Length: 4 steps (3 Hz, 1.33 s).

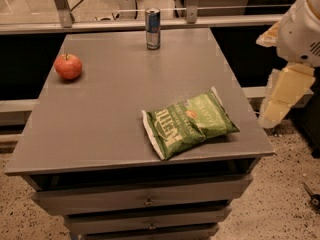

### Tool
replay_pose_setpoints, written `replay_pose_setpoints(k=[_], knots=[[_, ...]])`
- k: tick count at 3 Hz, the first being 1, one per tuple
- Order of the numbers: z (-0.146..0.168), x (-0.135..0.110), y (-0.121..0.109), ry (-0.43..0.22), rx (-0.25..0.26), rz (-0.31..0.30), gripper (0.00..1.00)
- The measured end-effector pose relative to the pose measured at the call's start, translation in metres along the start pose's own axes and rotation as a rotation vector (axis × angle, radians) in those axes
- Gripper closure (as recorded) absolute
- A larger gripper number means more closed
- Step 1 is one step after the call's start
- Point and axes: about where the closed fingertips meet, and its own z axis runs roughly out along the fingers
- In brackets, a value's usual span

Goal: Pick apple

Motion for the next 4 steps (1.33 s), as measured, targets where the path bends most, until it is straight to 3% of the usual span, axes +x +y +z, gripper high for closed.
replay_pose_setpoints(k=[2,3,4], knots=[[0.023,-0.102,-0.043,-0.247,0.012,-0.051,0.0],[0.029,-0.156,-0.046,-0.374,-0.032,-0.038,0.0],[0.029,-0.156,-0.046,-0.374,-0.032,-0.038,0.0]])
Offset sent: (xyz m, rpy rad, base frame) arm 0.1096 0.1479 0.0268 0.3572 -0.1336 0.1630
